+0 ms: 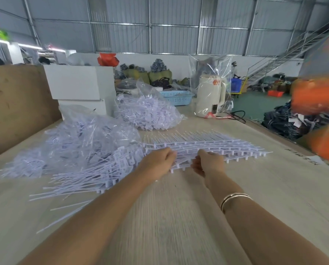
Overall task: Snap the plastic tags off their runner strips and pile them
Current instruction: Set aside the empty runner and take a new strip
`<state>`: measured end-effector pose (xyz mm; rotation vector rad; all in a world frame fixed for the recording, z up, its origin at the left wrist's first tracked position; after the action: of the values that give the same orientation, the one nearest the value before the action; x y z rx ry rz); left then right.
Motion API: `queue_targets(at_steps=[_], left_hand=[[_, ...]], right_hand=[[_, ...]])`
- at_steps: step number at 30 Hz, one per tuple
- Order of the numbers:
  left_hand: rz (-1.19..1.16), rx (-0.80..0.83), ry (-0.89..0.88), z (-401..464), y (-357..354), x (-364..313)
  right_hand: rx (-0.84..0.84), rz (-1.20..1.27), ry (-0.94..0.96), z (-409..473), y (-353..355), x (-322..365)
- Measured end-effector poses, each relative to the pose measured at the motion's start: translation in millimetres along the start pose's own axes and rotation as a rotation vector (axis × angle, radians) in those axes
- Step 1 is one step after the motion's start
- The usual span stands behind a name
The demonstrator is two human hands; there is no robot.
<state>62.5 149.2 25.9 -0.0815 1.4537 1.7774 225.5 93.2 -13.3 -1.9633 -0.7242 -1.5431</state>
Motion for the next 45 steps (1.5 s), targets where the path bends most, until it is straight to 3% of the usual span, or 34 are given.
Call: queue_targets(at_steps=[5,14,18,20,25,27,32,34,36,38,42,45], left_hand=[[-0.14,-0.005,0.12,13.7,-3.7,14.1],[0.124,-0.092,-0.034,9.5,-1.8,-9.0],[0.203,-0.097,0.016,11.2,-0.3,-6.3],[0.207,-0.081,0.035,11.4,-0.4,-3.6],[0.171,0.003,0.017,2.3,-14.9,-10.3],[0.207,0.041,-0.012,0.0,-21.3,-17.0],[0.246,0.042,-0.016,6.7,-19.8,-18.8],[0.231,0.048,0.032,11.4,-20.6,-11.1],[0.175,0.034,0.089,15.2,-19.7,-3.9],[0.127,0.029,0.107,17.1,-19.7,-2.3],[0.129,-0.026,0.02,18.2,-14.3,-11.2],[0.202,-0.182,-0.135,18.2,0.1,-27.6]], right_hand=[[-0.075,0.02,0.213,-18.2,25.2,23.5],[-0.136,-0.101,0.538,-54.2,67.8,62.1],[-0.056,-0.182,0.679,-71.8,55.8,67.9],[0.003,-0.216,0.588,-66.7,46.3,52.2],[0.18,0.223,-0.217,-55.3,29.0,-31.6],[0.22,0.301,-0.34,-58.7,25.1,-38.3],[0.248,0.009,-0.258,-54.9,37.4,-23.5],[0.15,-0.13,-0.048,-47.3,50.2,0.2],[0.071,-0.079,0.182,-48.7,58.4,30.1],[0.085,0.044,0.296,-58.4,59.2,48.9],[0.206,0.154,0.34,-66.8,53.4,58.9],[0.322,-0.133,0.159,-64.2,42.4,29.1]])
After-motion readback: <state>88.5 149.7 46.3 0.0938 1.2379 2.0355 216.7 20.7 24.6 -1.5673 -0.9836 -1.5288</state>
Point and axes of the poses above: each hand's wrist, its own z-axis towards the middle knuckle, its own y-axis out of the back of the hand, x = y × z, the point moved 10 cm from there along z, towards the middle knuckle, and after that the axes turned 6 degrees about -x, right-handed, at the moved point
